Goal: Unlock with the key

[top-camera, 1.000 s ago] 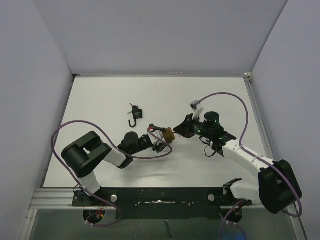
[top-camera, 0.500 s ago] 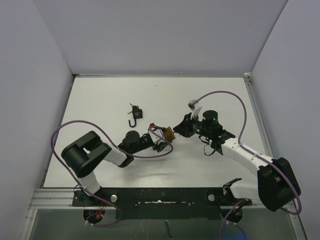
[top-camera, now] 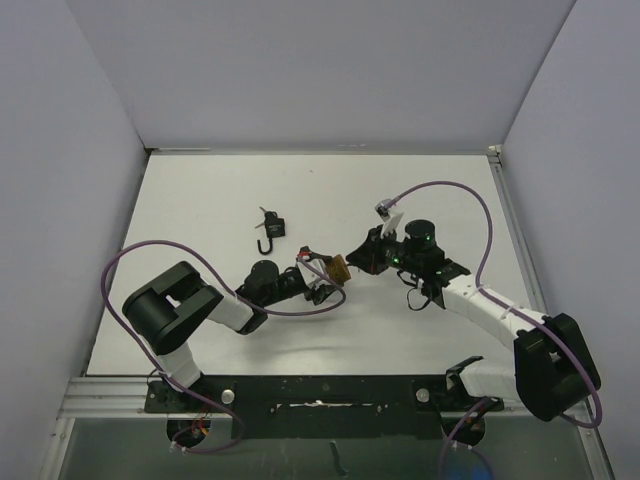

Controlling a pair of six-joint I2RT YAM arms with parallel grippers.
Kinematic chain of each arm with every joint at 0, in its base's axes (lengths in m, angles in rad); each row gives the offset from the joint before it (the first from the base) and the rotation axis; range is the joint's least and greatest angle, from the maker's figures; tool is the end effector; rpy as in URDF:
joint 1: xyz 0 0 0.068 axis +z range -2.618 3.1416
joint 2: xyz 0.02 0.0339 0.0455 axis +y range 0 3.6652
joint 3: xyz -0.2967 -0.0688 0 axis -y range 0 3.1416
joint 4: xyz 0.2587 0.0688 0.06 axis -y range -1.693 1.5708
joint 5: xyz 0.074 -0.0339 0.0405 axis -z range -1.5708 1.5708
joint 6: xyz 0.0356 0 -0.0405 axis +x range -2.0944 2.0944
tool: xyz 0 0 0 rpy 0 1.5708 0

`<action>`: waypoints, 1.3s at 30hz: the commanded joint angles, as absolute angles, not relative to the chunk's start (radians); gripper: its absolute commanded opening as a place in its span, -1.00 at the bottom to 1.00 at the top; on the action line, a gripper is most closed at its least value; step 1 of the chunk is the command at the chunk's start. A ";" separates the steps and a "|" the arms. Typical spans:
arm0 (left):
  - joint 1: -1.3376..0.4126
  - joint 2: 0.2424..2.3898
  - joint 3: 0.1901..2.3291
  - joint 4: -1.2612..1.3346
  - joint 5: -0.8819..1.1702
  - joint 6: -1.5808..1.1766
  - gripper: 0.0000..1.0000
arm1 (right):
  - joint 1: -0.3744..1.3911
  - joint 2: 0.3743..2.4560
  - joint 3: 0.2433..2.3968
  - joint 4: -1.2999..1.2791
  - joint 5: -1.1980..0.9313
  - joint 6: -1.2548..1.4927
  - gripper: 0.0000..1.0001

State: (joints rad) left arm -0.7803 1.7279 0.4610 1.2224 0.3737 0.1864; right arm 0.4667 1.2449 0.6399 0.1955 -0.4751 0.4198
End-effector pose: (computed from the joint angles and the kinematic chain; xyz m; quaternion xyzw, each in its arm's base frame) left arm 0.2098 -0.2260 0.1729 0.4437 0.5691 -0.3271 0.6102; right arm 0.2328 0.1355 0.2547 -0.1481 0.8094 0.4064 0.3973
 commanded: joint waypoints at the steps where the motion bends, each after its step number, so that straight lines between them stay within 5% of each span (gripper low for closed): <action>1: -0.801 1.681 0.542 1.517 0.497 0.163 -1.00 | 0.510 1.276 0.686 0.252 -0.557 0.453 -1.00; 20: -0.805 1.609 0.548 1.517 0.179 0.208 -1.00 | 0.512 1.315 0.627 0.309 -0.535 0.540 -1.00; 39: -0.814 1.601 0.541 1.517 0.405 0.190 -1.00 | 0.503 1.348 0.671 0.301 -0.523 0.537 -1.00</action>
